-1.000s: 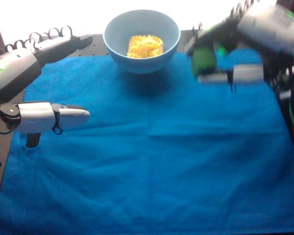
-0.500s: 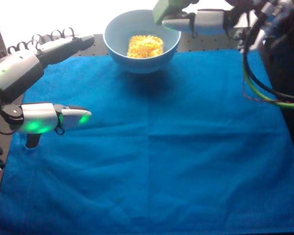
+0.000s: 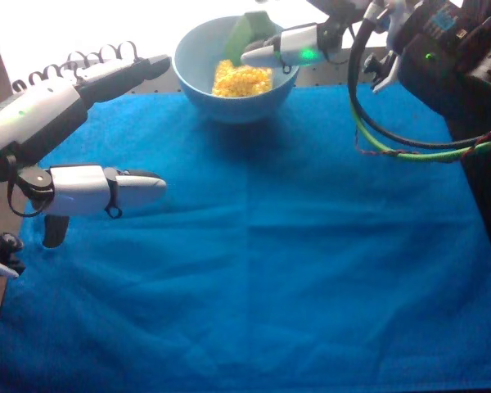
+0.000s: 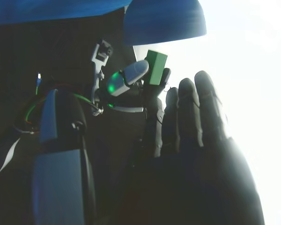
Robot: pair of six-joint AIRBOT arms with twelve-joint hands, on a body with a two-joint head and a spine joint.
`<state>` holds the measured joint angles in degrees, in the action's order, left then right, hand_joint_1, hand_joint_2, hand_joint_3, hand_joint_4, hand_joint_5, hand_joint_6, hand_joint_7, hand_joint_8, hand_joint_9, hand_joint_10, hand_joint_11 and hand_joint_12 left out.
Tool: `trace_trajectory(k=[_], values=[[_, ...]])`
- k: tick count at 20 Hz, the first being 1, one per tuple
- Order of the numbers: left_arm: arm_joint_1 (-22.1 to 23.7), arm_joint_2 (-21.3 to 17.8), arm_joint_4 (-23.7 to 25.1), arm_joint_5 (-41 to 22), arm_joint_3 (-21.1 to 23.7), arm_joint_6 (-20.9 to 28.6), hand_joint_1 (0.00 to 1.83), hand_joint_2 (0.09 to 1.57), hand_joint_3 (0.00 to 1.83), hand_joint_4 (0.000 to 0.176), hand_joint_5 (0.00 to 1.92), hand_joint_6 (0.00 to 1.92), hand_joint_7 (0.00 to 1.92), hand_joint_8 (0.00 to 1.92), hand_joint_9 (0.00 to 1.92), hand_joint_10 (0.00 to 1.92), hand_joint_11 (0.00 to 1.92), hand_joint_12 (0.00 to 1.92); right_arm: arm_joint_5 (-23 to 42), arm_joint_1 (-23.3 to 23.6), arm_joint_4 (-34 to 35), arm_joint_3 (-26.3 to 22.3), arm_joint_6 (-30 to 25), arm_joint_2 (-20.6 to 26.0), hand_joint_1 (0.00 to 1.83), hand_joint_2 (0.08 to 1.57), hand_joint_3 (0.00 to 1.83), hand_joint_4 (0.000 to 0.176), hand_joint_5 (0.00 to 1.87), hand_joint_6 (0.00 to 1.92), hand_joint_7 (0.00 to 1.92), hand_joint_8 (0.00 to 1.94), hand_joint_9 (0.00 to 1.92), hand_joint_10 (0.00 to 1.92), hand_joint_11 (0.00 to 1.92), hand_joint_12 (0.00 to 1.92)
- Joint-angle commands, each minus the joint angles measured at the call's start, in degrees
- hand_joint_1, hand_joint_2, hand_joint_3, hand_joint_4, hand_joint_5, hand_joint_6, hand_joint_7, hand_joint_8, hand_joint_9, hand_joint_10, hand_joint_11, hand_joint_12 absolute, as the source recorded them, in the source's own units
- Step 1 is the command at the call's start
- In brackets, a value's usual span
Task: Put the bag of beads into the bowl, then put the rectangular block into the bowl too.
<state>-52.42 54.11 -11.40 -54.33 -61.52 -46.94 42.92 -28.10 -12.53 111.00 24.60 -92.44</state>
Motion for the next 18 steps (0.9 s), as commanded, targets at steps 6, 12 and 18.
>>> trace_trajectory(k=[6, 12, 18], values=[[0.5, 0.0, -0.3, -7.8, 0.2, 0.5, 0.89, 1.02, 0.00, 0.069, 0.17, 0.00, 0.17, 0.00, 0.15, 0.00, 0.00, 0.38, 7.5, 1.0, 2.4, -1.6, -0.2, 1.9, 0.56, 0.80, 0.00, 0.176, 0.00, 0.00, 0.00, 0.00, 0.00, 0.00, 0.00, 0.00], [-1.8, -2.0, -1.7, -12.3, 2.0, 2.1, 0.85, 1.01, 0.00, 0.077, 0.16, 0.00, 0.19, 0.00, 0.20, 0.01, 0.00, 0.44, 19.1, -2.6, 5.1, -11.1, -0.2, 11.7, 0.60, 0.79, 0.00, 0.176, 0.00, 0.00, 0.00, 0.00, 0.00, 0.00, 0.02, 0.01], [-8.2, -6.5, -3.5, -22.8, 6.0, 3.9, 0.55, 1.00, 0.00, 0.100, 0.13, 0.00, 0.20, 0.00, 0.22, 0.00, 0.00, 0.67, 32.7, -12.6, 9.0, -23.7, -0.2, 22.2, 0.69, 0.89, 0.01, 0.176, 0.00, 0.00, 0.00, 0.00, 0.00, 0.00, 0.01, 0.01]])
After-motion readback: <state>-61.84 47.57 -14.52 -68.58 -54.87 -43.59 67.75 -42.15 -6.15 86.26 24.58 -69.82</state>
